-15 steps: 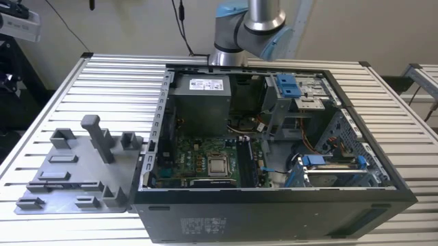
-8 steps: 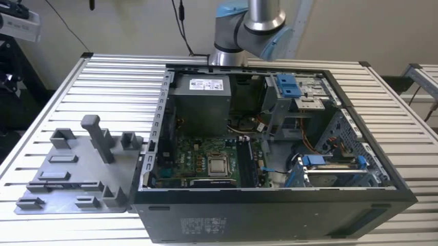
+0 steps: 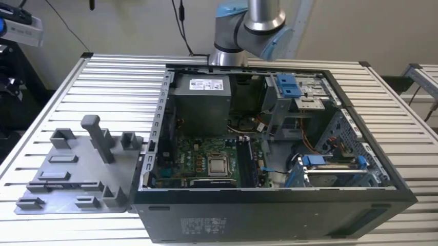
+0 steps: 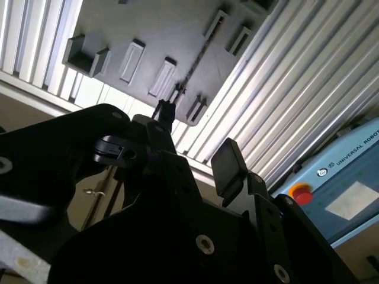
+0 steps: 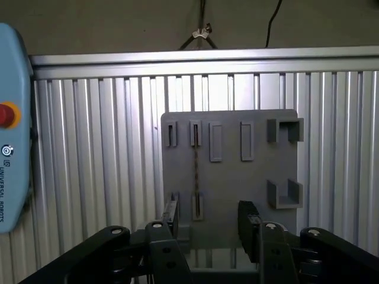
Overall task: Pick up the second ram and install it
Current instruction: 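Pick up the second ram and move it above second insertion slot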
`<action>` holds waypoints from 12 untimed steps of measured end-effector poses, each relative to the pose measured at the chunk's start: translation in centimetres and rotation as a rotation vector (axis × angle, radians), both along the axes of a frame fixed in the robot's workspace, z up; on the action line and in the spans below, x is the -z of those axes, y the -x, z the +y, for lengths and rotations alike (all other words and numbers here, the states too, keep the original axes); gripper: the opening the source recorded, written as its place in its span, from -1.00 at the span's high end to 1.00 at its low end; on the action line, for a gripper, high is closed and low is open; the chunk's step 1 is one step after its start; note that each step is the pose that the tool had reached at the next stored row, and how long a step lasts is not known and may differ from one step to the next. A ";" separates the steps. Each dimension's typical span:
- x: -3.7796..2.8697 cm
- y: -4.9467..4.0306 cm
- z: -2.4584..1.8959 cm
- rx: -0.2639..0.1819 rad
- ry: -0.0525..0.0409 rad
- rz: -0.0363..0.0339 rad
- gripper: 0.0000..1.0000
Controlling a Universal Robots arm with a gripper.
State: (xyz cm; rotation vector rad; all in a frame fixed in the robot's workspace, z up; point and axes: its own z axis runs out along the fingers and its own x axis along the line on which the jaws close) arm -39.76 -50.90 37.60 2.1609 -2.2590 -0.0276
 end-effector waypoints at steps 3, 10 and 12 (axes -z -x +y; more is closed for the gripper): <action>0.47 0.01 0.00 0.000 0.0001 0.0000 -0.07; 1.41 0.00 0.00 0.000 0.0002 -0.0019 -0.07; 1.58 0.00 0.00 0.000 0.0003 -0.0021 -0.07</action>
